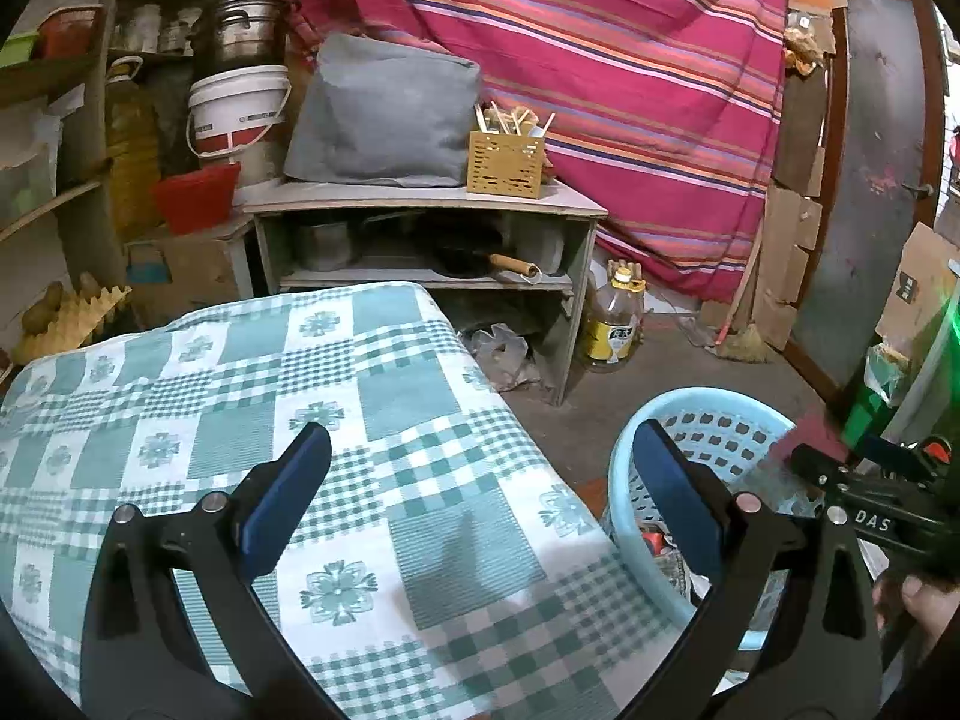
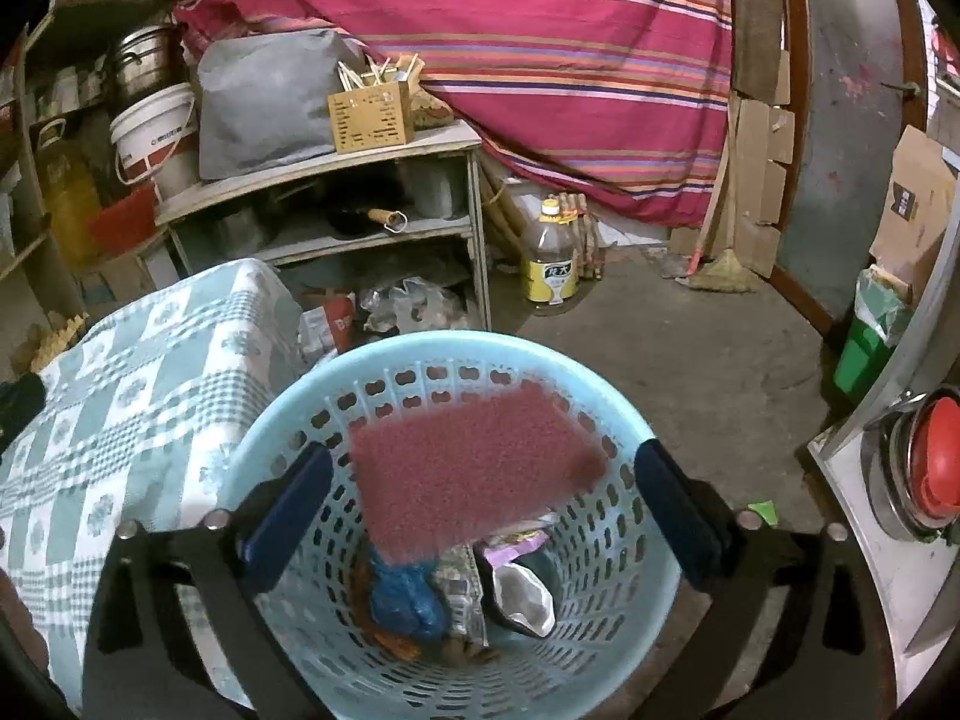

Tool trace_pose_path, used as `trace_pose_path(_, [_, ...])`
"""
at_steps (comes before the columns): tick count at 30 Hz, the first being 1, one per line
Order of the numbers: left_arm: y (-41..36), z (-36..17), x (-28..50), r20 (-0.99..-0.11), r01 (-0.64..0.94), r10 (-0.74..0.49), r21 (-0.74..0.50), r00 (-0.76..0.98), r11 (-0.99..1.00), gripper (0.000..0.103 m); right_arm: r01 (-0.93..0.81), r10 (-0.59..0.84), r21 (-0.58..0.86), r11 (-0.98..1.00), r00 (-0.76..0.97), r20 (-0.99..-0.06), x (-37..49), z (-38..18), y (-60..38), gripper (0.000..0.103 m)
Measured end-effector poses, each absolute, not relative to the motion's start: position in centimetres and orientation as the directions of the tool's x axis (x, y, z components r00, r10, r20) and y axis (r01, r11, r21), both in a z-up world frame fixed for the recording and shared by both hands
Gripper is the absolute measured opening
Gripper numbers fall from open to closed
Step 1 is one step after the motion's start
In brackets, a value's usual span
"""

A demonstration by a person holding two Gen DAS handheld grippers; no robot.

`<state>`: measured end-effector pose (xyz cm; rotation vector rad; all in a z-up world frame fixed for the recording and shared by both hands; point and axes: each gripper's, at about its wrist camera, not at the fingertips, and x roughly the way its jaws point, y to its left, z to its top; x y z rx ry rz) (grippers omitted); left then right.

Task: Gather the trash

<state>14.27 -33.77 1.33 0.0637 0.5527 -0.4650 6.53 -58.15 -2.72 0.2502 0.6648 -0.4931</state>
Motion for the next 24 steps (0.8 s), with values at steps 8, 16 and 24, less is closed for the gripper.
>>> trace_pose_path(8, [-31.7, 1.7, 13.8, -0.513, 0.422, -0.391, -0.062, 0.764, 0.905, 0.097, 0.517, -0.415, -0.025, 0.856, 0.656, -0.630, 6.6, -2.8, -56.7, 0.099])
trace_pose_path(16, [-29.2, 2.3, 12.1, -0.495, 0.425, -0.391, -0.048, 0.776, 0.904, 0.097, 0.486, -0.390, 0.002, 0.874, 0.705, -0.592, 4.9, -1.5, -55.0, 0.099])
trace_pose_path(24, [-24.4, 2.6, 9.5, -0.468, 0.365, -0.340, -0.040, 0.816, 0.930, 0.098, 0.459, -0.353, 0.059, 0.887, 0.752, -0.557, 3.0, 0.4, -52.0, 0.099])
